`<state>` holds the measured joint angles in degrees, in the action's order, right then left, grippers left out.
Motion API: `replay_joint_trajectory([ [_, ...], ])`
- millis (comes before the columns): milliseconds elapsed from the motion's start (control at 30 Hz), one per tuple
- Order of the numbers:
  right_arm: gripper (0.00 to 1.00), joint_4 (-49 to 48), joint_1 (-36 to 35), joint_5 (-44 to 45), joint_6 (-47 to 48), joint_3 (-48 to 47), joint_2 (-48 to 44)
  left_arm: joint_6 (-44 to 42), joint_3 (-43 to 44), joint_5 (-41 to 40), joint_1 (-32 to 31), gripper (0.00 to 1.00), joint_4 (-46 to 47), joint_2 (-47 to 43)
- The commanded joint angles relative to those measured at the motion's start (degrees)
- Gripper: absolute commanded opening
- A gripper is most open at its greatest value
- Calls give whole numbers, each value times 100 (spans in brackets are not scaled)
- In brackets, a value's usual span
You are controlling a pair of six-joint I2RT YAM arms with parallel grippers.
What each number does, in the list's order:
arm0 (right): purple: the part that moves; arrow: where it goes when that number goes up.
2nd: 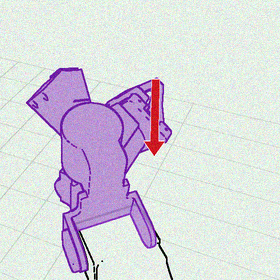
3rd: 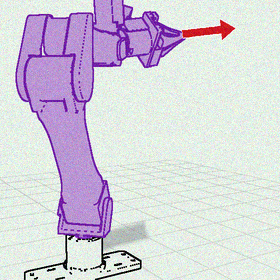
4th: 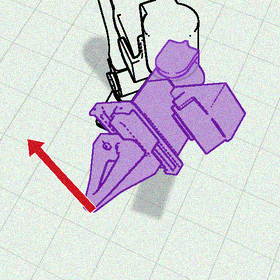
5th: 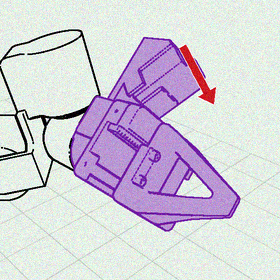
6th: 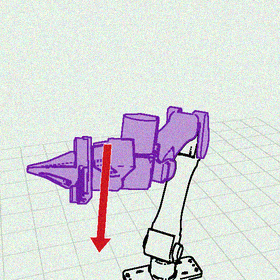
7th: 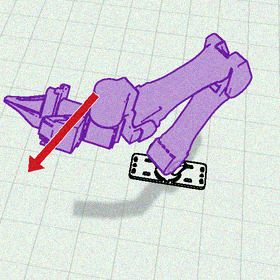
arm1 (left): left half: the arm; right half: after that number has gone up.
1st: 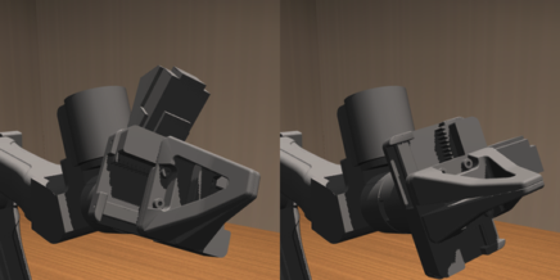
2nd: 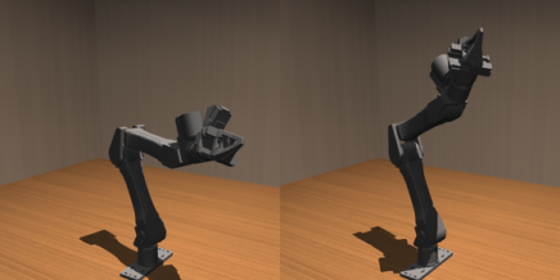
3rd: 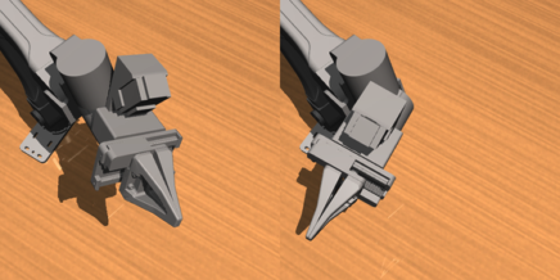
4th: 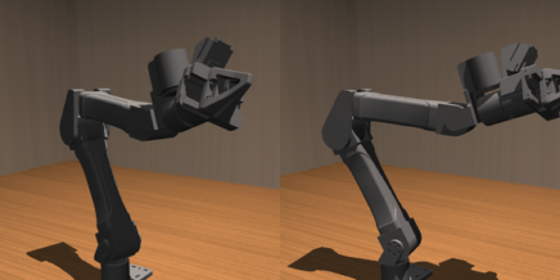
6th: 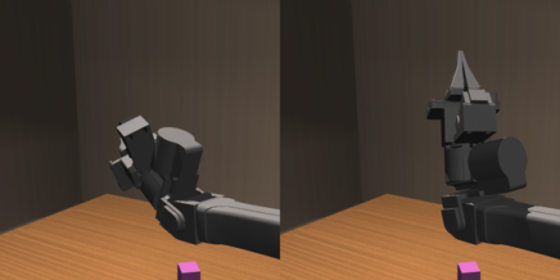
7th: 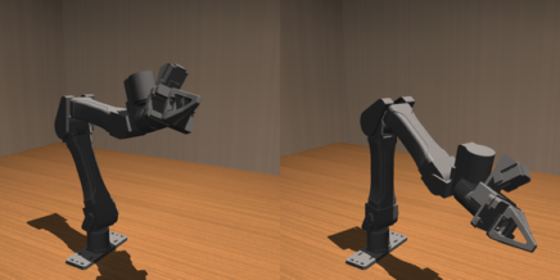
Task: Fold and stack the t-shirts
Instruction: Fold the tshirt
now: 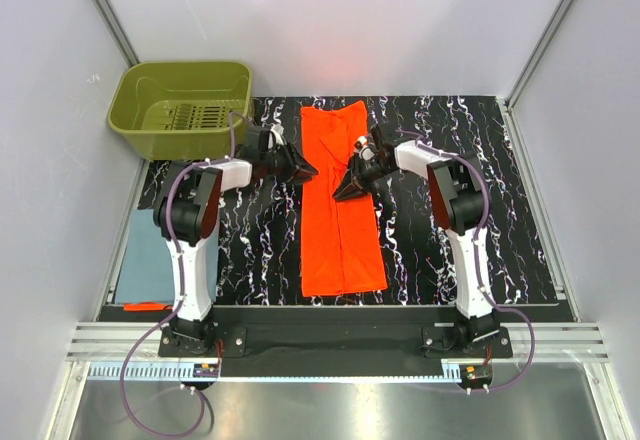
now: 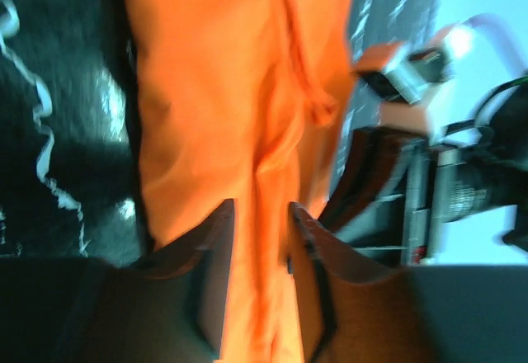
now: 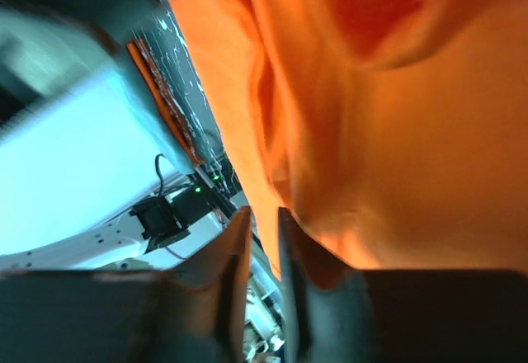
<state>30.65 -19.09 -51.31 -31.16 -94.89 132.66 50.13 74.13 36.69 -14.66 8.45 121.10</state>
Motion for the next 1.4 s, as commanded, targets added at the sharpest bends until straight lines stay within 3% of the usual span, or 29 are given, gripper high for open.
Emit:
replay_joint_trajectory([
  [0, 29, -60, -33, 253, -48, -47, -678, -897, -39, -37, -186, 42, -797, -900],
  [67, 34, 115, 19, 410, 83, 233, -916, -1607, -196, -704, -327, 54, -1888, -1402],
  [167, 45, 571, 46, 804, 513, 874, -1513, -1752, -1062, -1329, -494, 62, -2347, -2527],
  [300, 52, 828, 46, 1272, 839, 2242, -2654, -1428, -2330, -1576, -898, 64, -2506, -3767],
  [367, 56, 828, 46, 1351, 813, 2728, -3008, -1122, -2955, -1752, -1407, 64, -2550, -4286],
  [533, 63, 687, 46, 1737, 620, 4205, -4054, -304, -3807, -2113, -2409, 68, -2436, -4455],
  [700, 66, 450, 55, 1764, 216, 5145, -4634, 769, -4433, -2411, -2648, 68, -1997, -4463],
  [1067, 64, -331, 187, 1615, -241, 6201, -4600, 1974, -5426, -2816, -2973, 61, -1935, -5368],
  [1367, 60, -675, 186, 1897, -400, 6193, -4600, 2185, -5514, -2833, -3333, 60, -1943, -5201],
])
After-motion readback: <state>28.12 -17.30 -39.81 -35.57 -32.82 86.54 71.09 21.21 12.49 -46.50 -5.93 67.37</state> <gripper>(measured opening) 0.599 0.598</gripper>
